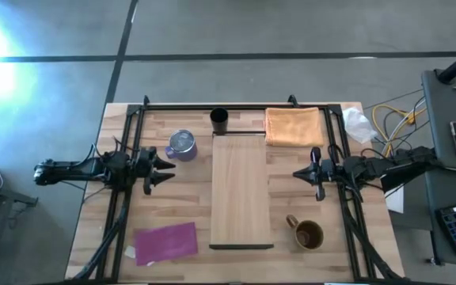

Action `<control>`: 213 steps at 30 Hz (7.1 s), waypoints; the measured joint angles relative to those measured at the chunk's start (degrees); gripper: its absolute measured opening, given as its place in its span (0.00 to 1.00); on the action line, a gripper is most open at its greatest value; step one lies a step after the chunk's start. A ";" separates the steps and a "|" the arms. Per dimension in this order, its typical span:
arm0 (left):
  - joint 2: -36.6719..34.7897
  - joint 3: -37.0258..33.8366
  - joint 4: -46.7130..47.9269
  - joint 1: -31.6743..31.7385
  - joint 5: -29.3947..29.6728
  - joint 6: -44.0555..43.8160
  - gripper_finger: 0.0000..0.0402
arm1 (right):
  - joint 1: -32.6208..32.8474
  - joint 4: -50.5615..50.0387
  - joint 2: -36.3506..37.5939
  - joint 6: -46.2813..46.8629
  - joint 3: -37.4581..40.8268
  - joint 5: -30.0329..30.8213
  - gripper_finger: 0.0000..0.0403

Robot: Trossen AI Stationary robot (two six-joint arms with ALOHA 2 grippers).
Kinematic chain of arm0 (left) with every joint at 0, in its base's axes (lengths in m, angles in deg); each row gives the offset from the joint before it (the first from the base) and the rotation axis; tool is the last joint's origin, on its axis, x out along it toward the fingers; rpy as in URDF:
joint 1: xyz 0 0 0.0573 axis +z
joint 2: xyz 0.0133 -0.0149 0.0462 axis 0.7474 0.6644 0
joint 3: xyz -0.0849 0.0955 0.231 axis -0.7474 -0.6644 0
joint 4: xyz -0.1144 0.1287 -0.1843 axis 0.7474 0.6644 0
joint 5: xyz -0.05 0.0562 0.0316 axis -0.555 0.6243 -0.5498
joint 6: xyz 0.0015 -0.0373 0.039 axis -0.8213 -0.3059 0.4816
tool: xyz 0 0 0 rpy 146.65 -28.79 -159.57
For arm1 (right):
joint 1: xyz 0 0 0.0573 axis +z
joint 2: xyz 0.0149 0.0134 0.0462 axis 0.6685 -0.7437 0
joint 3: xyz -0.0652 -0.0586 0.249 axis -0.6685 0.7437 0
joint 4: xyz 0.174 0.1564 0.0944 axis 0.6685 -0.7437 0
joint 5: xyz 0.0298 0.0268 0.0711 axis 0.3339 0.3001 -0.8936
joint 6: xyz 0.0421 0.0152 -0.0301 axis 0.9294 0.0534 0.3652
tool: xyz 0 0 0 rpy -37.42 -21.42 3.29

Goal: Stack small to large cups/mugs on shelf
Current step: Put the violet mug on the shelf

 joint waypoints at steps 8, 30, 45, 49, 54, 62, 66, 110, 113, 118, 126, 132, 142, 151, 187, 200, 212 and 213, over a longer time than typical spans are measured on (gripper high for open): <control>0.00 0.00 0.01 0.01 0.01 0.00 0.46 | 0.01 0.24 0.00 11.09 0.00 -0.25 0.04; 0.00 0.00 -0.04 -0.01 0.01 0.00 0.46 | -0.02 45.49 -0.31 26.27 0.02 25.52 0.04; 0.00 -0.31 -2.22 0.00 0.01 0.00 0.46 | 0.00 46.49 -0.75 16.94 0.02 28.33 0.04; 0.00 -0.31 -2.31 0.00 0.01 0.00 0.46 | 0.00 46.34 -1.37 16.24 0.02 28.68 0.04; 0.00 -0.31 -2.52 -0.01 0.01 0.00 0.46 | 0.00 45.87 -3.11 6.61 0.02 29.00 0.04; 0.03 -0.76 -3.67 -0.01 4.59 -1.49 0.46 | 0.00 45.81 -5.70 6.44 0.02 29.05 0.04; 0.70 -1.32 -6.87 -0.01 4.49 -9.25 0.46 | 0.00 46.12 -6.40 9.97 0.02 29.05 0.04; 6.20 0.18 -35.19 0.02 26.92 -20.57 0.46 | -5.22 -37.13 -29.74 55.53 -44.06 40.42 0.12; 8.34 2.49 -35.16 0.02 26.72 -18.17 0.46 | -5.76 -44.29 -32.01 55.81 -49.01 40.44 0.19; 13.69 7.84 -30.98 0.02 25.02 -12.63 0.46 | -7.26 -52.44 -34.94 55.95 -55.18 39.79 0.31; 23.78 19.90 -12.74 0.30 23.89 -8.74 0.46 | -9.80 -61.25 -38.12 60.88 -61.43 36.49 0.44; 30.53 29.52 -2.01 4.60 24.63 -7.23 0.46 | -10.80 -63.55 -39.90 63.36 -62.90 35.50 0.44; 47.67 49.45 23.73 19.07 19.41 4.73 0.46 | -10.97 -63.43 -40.89 66.42 -61.13 33.57 0.44; 49.69 53.02 45.56 22.17 16.22 8.54 0.46 | -10.99 -65.92 -40.79 68.10 -60.87 32.48 0.45; 38.90 31.32 39.25 12.35 14.41 -8.86 0.46 | -10.99 -66.87 -44.35 69.53 -60.72 35.97 0.45; 58.16 50.99 57.57 21.12 5.87 1.51 0.46 | -12.33 -67.12 -43.80 69.67 -60.72 34.32 0.45; 67.11 52.98 57.36 27.84 5.13 12.11 0.46 | -12.87 -67.11 -43.76 68.17 -60.72 31.32 0.45; 67.63 53.00 56.95 27.86 5.20 12.63 0.46 | -12.87 -67.12 -43.76 68.22 -60.72 31.14 0.45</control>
